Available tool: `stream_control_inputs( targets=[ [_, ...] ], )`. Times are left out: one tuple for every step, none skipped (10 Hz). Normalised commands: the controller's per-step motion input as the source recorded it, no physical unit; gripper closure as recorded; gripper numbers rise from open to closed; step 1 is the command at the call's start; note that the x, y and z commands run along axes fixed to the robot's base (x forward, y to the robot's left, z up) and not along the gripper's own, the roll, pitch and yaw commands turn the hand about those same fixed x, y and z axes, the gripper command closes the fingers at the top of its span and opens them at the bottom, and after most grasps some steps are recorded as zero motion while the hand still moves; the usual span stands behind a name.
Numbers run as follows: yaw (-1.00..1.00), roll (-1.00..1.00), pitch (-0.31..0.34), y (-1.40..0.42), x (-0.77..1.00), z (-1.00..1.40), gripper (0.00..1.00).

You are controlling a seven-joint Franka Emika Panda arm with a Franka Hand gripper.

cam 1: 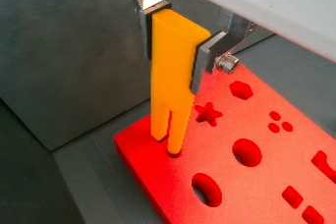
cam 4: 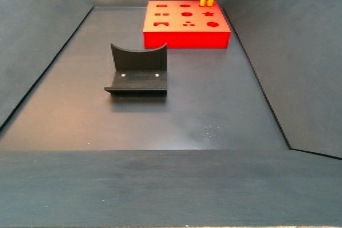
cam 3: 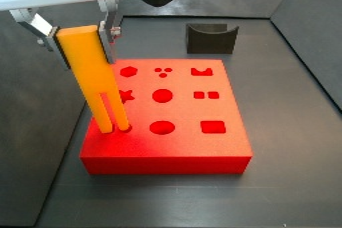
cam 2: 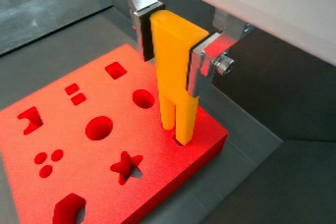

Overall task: Pick up the square-circle object. Move up. Move to above the board. Insert the square-circle object.
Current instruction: Insert the square-circle object.

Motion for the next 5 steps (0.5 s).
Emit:
stream_control_inputs(
  targets=[
    [-0.15,0.11,0.050,0.00,0.00,-0.10,1.00],
    [-0.19,0.15,0.097,0.00,0.06,-0.12,1.00],
    [-0.25,0.18,0.141,0.00,0.16,-0.13,1.00],
    [-0.23,0.21,0.171,0.00,0.16,-0.09,1.00],
    [-0.20,0.21,0.173,0.00,0.19,-0.13,1.00]
  ],
)
